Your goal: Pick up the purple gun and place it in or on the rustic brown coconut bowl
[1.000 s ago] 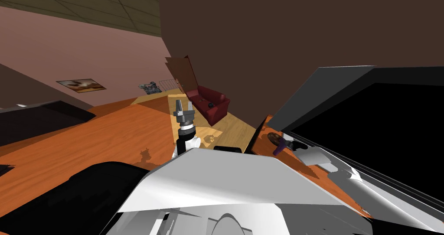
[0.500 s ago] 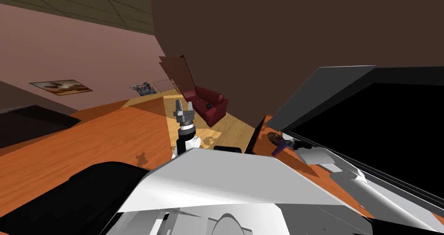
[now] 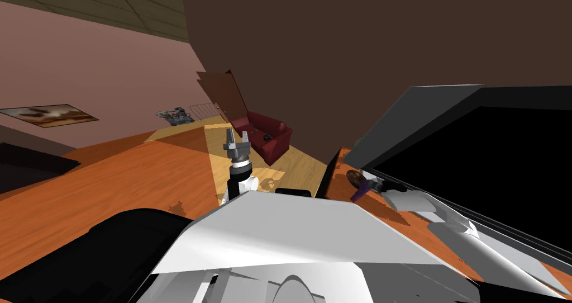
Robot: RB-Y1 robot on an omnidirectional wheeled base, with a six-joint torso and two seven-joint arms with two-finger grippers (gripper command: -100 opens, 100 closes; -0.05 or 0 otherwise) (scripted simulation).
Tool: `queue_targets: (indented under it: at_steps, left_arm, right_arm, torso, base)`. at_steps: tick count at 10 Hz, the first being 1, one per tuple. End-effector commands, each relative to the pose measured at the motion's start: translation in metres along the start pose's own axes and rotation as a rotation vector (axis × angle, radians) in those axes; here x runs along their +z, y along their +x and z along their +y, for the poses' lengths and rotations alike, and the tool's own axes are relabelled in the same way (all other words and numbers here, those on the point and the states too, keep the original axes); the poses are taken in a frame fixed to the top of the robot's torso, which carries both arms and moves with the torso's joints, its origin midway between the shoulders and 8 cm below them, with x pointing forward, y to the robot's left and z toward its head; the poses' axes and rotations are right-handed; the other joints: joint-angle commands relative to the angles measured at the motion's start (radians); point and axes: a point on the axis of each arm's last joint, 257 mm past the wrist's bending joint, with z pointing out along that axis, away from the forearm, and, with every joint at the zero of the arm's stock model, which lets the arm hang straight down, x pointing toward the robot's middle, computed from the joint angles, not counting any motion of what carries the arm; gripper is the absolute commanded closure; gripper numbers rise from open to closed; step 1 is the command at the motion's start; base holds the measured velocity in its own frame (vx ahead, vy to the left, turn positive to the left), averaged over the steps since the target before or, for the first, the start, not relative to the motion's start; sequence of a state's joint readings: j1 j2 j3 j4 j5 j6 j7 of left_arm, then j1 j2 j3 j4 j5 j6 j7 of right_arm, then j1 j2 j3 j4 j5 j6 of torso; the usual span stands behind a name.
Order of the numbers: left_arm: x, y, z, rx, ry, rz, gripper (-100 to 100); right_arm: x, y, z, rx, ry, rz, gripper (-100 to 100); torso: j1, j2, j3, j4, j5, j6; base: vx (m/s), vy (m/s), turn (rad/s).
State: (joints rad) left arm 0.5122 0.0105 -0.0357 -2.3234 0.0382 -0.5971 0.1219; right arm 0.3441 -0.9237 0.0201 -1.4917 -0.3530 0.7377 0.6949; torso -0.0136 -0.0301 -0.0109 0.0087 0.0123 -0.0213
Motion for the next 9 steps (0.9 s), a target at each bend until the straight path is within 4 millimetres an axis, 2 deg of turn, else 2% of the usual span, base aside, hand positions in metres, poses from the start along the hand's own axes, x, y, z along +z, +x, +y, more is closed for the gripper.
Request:
queue_targets:
  at_steps: [1, 2, 4, 5, 6, 8, 9]
  left_arm:
    - [0.0, 0.0, 0.0, 0.0, 0.0, 0.0, 0]
    - [0.0, 0.0, 0.0, 0.0, 0.0, 0.0, 0]
    - [0.0, 0.0, 0.0, 0.0, 0.0, 0.0, 0]
    - [0.0, 0.0, 0.0, 0.0, 0.0, 0.0, 0]
    - [0.0, 0.0, 0.0, 0.0, 0.0, 0.0, 0]
    - [0.0, 0.0, 0.0, 0.0, 0.0, 0.0, 0]
    - [0.0, 0.0, 0.0, 0.0, 0.0, 0.0, 0]
  right_arm:
    - [-0.002, -0.008, 0.0, 0.022, -0.023, -0.004, -100]
    - [-0.002, -0.006, 0.002, 0.007, -0.031, 0.004, -100]
    - [-0.002, -0.006, 0.002, -0.05, -0.031, 0.003, -100]
    - [-0.004, -0.014, 0.002, -0.008, -0.053, -0.005, -100]
    - [-0.004, -0.012, 0.004, -0.024, -0.062, 0.002, -100]
    - [-0.004, -0.012, 0.004, -0.082, -0.062, 0.0, -100]
    - [-0.007, -0.022, 0.003, -0.039, -0.085, -0.012, -100]
  torso:
    - [0.0, 0.0, 0.0, 0.0, 0.0, 0.0]
    - [0.002, -0.002, -0.001, 0.0, 0.0, 0.002]
    - [0.001, -0.001, -0.001, 0.0, 0.0, 0.0]
    - [0.0, 0.0, 0.0, 0.0, 0.0, 0.0]
    - [0.001, -0.002, -0.001, 0.0, 0.0, 0.001]
    - [0.002, -0.001, -0.001, 0.0, 0.0, 0.0]
    - [0.0, 0.0, 0.0, 0.0, 0.0, 0.0]
  base:
    - [0.077, 0.036, -0.317]
    - [0.085, 0.056, -0.175]
    - [0.026, 0.016, 0.023]
    - [0.073, 0.024, -0.29]
    - [0.084, 0.052, -0.204]
    - [0.025, 0.029, 0.023]
    - [0.07, 0.029, -0.309]
